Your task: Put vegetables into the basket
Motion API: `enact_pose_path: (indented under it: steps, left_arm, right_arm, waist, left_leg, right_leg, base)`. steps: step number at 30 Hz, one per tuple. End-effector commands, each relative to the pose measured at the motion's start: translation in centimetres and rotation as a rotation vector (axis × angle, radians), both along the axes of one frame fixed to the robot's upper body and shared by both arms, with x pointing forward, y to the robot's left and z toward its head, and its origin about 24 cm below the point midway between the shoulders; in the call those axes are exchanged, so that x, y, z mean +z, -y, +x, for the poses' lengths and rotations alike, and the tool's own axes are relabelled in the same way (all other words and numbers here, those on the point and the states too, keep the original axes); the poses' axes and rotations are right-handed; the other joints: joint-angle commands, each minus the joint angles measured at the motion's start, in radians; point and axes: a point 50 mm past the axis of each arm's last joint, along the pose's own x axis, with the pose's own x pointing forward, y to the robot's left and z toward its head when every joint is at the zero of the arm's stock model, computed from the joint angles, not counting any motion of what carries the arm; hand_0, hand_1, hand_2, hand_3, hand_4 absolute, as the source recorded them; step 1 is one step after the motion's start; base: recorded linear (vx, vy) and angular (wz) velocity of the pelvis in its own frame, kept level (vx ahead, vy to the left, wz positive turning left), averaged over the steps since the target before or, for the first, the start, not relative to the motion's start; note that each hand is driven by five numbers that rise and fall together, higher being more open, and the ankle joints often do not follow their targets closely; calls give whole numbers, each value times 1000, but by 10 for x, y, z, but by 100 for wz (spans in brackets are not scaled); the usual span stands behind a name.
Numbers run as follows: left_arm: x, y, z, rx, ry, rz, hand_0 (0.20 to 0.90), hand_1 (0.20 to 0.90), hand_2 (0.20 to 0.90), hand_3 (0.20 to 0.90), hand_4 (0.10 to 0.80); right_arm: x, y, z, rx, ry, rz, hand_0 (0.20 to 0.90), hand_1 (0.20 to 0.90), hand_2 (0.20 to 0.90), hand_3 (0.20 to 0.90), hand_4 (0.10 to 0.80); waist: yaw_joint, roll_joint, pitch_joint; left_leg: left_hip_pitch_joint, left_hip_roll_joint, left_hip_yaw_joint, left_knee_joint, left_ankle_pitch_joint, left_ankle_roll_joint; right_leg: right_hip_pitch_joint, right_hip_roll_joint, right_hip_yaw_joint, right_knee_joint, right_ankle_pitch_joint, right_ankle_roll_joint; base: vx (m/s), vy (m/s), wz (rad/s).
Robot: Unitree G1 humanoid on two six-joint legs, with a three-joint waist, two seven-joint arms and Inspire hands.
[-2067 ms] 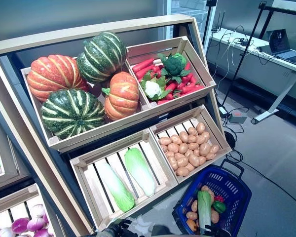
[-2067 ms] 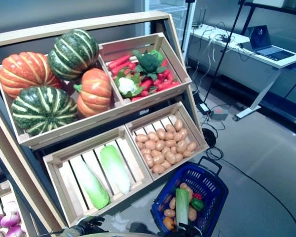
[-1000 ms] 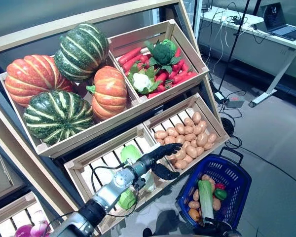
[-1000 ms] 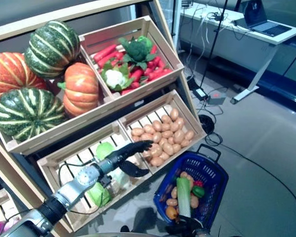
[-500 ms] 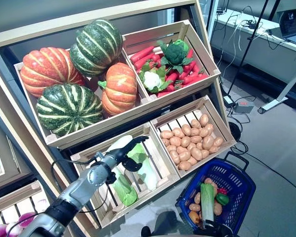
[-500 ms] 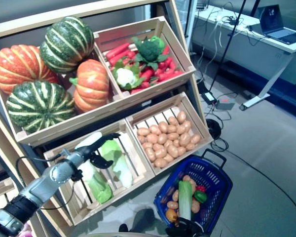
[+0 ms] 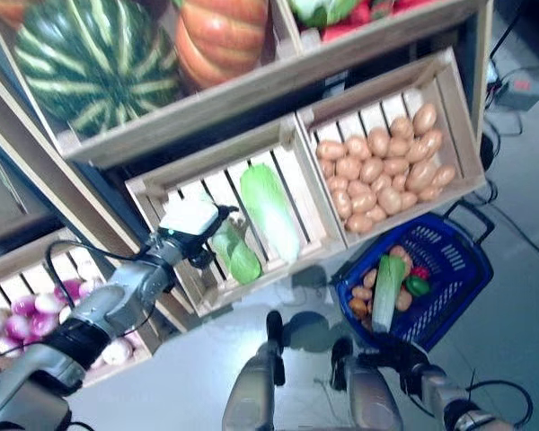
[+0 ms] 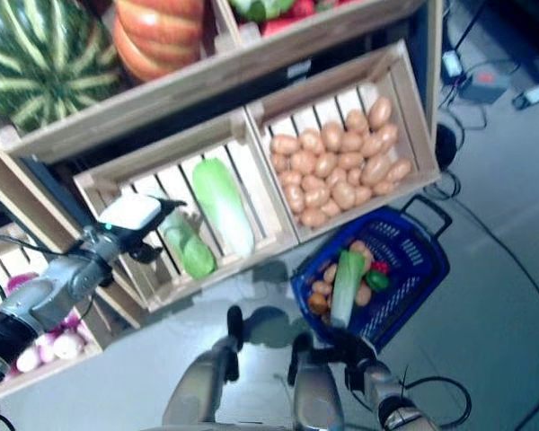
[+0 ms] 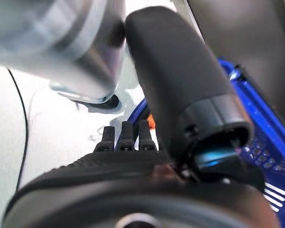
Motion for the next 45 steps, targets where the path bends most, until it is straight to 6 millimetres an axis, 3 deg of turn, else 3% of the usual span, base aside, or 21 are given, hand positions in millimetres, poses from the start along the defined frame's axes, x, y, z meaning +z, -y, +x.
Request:
enact_pose_path:
  steps: [1, 5, 11, 18, 22, 34, 45]
  left_arm:
    - [52, 11, 13, -64, 257, -12, 900, 900, 900, 900, 800]
    - [70, 18, 22, -101, 331, 38, 900, 900, 900, 900, 800]
    - [94, 20, 28, -136, 457, 122, 900, 900, 900, 900, 800]
    - [113, 31, 31, -231, 610, 258, 900, 900, 900, 900, 800]
    - [116, 30, 35, -216, 593, 301, 900, 900, 900, 900, 800]
    - [115, 8, 30, -90, 451, 437, 900, 900, 900, 900, 800]
    - [122, 5, 22, 41, 231, 451, 900, 900, 900, 900, 800]
  right_arm:
    - [3, 14, -8, -36, 36, -18, 900, 900, 900, 900, 800]
    - [22, 15, 21, -23, 124, -38, 900, 900, 900, 900, 800]
    - [42, 10, 48, -19, 217, -34, 900, 900, 900, 900, 800]
    - [54, 9, 61, -49, 266, -30, 900, 900, 900, 900, 800]
    - [61, 11, 68, -97, 312, -7, 900, 900, 900, 900, 800]
    - [65, 37, 58, -203, 328, -34, 900, 900, 900, 900, 800]
    - [61, 40, 52, -212, 333, -23, 900, 900, 900, 900, 800]
  waist:
    - [-18, -13, -26]
    - [-19, -12, 30]
    - [-22, -20, 71]
    - [-27, -19, 74]
    - [-34, -15, 74]
    - [-25, 2, 74]
    - [-11, 18, 74]
  left_leg:
    - [-69, 0, 12, 225, -188, -23]
    - [-170, 9, 16, 315, -190, -22]
    - [-251, 20, 35, 375, -220, -4]
    - [-344, 20, 30, 444, -246, 4]
    - [-377, 23, 33, 472, -258, 6]
    - [-424, 3, 33, 479, -266, 4]
    - [-429, 3, 35, 458, -265, 4]
  right_leg:
    - [8, 16, 2, -155, 148, -31]
    - [-78, 13, 2, -66, 125, -44]
    - [-180, -2, 6, 18, 119, -43]
    - [-311, -30, 28, 118, 109, -33]
    - [-357, -36, 35, 151, 105, -32]
    - [-412, -44, 38, 160, 114, -23]
    - [-413, -54, 22, 131, 119, -20]
  base:
    - [-103, -9, 1]
    - [-97, 10, -1]
    - [-74, 17, -3]
    - [-38, 21, 1]
    - [-29, 33, 0]
    - [-12, 14, -3]
    - [8, -10, 1]
